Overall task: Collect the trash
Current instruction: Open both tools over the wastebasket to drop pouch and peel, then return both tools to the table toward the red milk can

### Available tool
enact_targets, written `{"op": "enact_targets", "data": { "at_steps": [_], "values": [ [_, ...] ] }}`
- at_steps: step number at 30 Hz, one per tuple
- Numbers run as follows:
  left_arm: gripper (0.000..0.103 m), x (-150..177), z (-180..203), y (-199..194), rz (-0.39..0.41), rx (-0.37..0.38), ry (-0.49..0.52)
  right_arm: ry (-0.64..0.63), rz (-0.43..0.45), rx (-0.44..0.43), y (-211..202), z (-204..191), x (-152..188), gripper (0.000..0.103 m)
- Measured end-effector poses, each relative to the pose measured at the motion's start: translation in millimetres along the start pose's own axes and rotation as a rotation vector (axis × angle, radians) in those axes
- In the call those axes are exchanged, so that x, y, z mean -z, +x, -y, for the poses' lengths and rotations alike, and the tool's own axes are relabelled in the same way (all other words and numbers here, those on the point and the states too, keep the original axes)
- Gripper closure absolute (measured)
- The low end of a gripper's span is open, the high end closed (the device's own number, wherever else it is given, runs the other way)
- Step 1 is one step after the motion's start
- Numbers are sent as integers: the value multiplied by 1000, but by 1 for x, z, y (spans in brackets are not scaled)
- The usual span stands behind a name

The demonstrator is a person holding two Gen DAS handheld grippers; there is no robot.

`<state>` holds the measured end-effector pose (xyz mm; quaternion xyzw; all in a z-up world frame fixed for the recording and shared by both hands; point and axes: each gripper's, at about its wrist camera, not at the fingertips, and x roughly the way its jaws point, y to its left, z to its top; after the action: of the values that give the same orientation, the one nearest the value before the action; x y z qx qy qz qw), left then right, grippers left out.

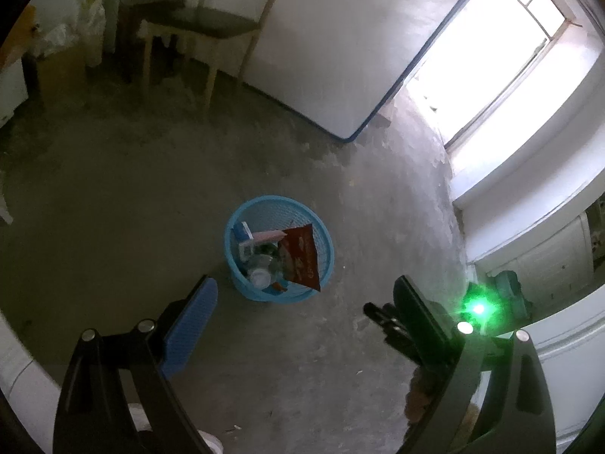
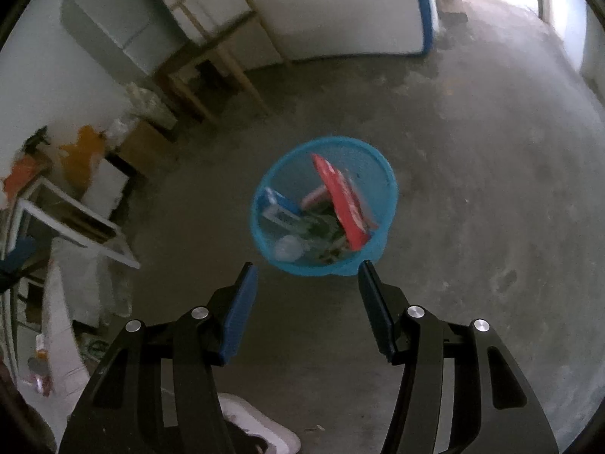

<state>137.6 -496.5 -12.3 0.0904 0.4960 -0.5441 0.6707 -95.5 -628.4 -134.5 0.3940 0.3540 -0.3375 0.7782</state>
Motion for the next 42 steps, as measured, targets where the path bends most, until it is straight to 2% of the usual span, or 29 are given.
{"op": "enact_targets", "data": {
  "at_steps": [4,8,11,15,19,23,26,29,32,34,40,42],
  "values": [
    [11,27,-6,-43,34,20,2,-63,46,-67,-38,-24,9,46],
    [11,66,-25,-89,77,10,-16,-122,67,-151,-64,-55,16,37],
    [11,100,-51,-133,151,-34,-68,-186,51,-216,-73,-88,18,37],
    [11,155,-100,-203,285,-160,-182,-277,10,-304,-80,-140,20,34],
    [11,222,-154,-267,407,-260,-361,-373,-69,-422,-73,-214,37,33],
    [11,284,-201,-313,490,-332,-539,-530,-176,-557,-61,-313,76,33],
    [11,323,-231,-334,519,-368,-653,-680,-265,-662,-55,-393,119,33],
    [11,349,-252,-349,558,-355,-745,-748,-346,-704,-43,-449,150,33],
    [11,356,-267,-364,605,-349,-743,-724,-465,-750,-22,-489,169,36],
    [17,349,-271,-370,629,-340,-721,-700,-530,-773,-11,-508,178,40],
    [35,327,-302,-374,697,-259,-735,-650,-603,-738,4,-536,189,53],
    [37,318,-313,-368,696,-229,-743,-640,-627,-726,9,-538,194,58]
  ]
}}
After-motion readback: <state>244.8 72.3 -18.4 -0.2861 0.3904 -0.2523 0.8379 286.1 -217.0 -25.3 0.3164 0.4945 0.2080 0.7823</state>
